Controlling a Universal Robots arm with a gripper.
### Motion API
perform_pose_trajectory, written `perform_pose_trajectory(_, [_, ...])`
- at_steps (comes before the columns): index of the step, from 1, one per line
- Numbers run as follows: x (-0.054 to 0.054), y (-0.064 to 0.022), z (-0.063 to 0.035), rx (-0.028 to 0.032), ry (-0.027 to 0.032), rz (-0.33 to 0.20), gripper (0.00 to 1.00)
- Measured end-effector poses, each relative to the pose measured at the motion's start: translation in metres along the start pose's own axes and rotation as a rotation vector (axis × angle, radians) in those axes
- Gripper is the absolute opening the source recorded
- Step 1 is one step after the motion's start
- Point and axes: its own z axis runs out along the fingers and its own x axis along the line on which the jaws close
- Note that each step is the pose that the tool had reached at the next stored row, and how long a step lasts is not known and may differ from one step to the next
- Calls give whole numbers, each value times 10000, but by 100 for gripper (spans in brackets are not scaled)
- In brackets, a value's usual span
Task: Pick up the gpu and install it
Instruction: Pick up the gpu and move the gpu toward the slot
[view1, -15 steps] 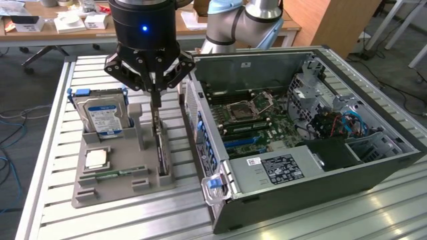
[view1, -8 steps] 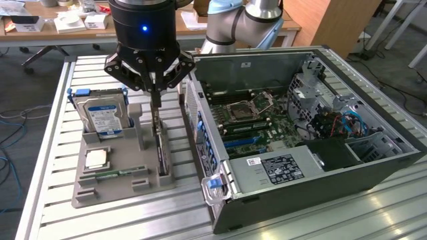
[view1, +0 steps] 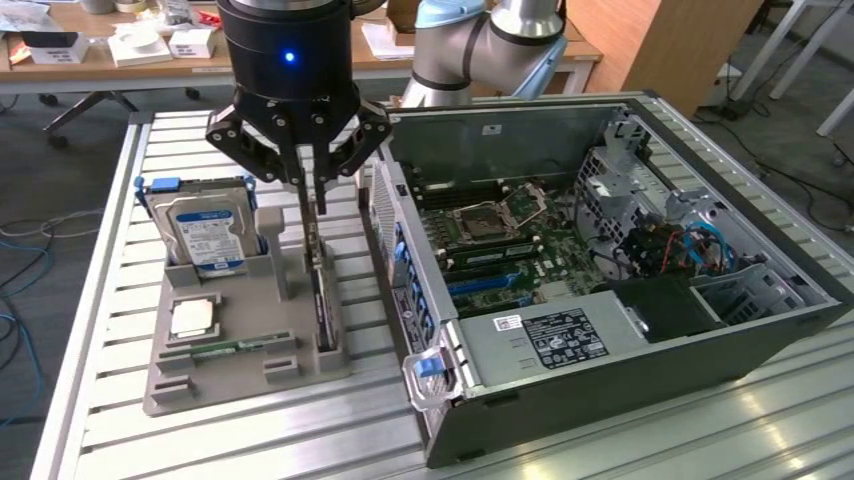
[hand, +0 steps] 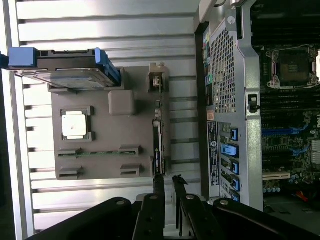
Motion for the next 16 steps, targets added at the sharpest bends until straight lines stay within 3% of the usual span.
perform_pose_trajectory(1, [0,0,0,0,0,0,23])
perform_pose_trajectory(3, [0,0,0,0,0,0,35])
perform_pose_trajectory(5, [0,0,0,0,0,0,35])
perform_pose_trajectory(6, [0,0,0,0,0,0,41])
perform_pose_trajectory(11, [0,0,0,0,0,0,41])
perform_pose_trajectory(13, [0,1,4,-48,3,2,41])
perform_pose_trajectory(16, [1,10,17,-180,14,5,41])
